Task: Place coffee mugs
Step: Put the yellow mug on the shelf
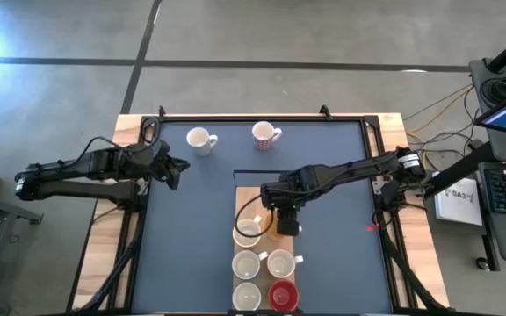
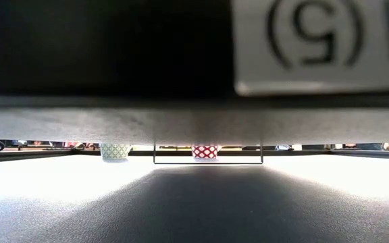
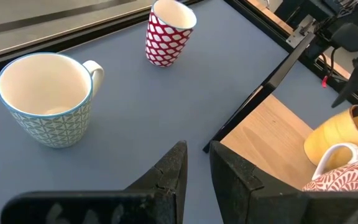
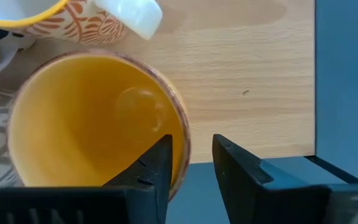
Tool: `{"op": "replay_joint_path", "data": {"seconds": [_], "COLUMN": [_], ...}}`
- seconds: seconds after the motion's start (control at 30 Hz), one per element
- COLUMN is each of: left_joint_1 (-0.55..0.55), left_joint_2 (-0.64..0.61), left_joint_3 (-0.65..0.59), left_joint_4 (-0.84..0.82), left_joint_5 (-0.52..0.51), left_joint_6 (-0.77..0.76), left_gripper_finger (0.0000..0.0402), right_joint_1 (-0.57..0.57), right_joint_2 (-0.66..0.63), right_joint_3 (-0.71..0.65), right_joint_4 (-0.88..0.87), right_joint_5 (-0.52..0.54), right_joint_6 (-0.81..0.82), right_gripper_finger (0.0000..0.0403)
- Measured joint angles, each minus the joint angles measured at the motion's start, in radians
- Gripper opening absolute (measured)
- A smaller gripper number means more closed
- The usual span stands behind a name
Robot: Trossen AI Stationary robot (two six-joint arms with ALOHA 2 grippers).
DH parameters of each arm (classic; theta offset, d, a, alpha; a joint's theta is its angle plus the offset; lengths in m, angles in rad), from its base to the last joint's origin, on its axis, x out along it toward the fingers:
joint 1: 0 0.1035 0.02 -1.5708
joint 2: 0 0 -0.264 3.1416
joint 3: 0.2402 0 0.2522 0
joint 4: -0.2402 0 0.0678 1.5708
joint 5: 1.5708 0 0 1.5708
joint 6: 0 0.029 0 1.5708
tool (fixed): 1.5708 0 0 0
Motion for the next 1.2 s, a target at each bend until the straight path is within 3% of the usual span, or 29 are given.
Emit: {"op": "replay_joint_path", "data": {"seconds": [0.33, 1.2], "left_joint_1": [0.0, 0.0], "left_joint_2": [0.0, 0.001], "left_joint_3": [0.0, 0.0], "left_joint_4": [0.0, 0.0], "left_joint_5": [0.0, 0.0], "left_joint_6": [0.0, 0.0], "left_gripper_finger": [0.0052, 0.0052], "right_joint_1": [0.001, 0.06], "right_joint_2": [0.001, 0.001], "right_joint_3": [-0.003, -0.004], "right_joint_4": [0.004, 0.065], "right_joint_5": [-0.061, -0.058], "right_joint_6": [0.01, 0.08], "right_gripper_finger": [0.0017, 0.0014]}}
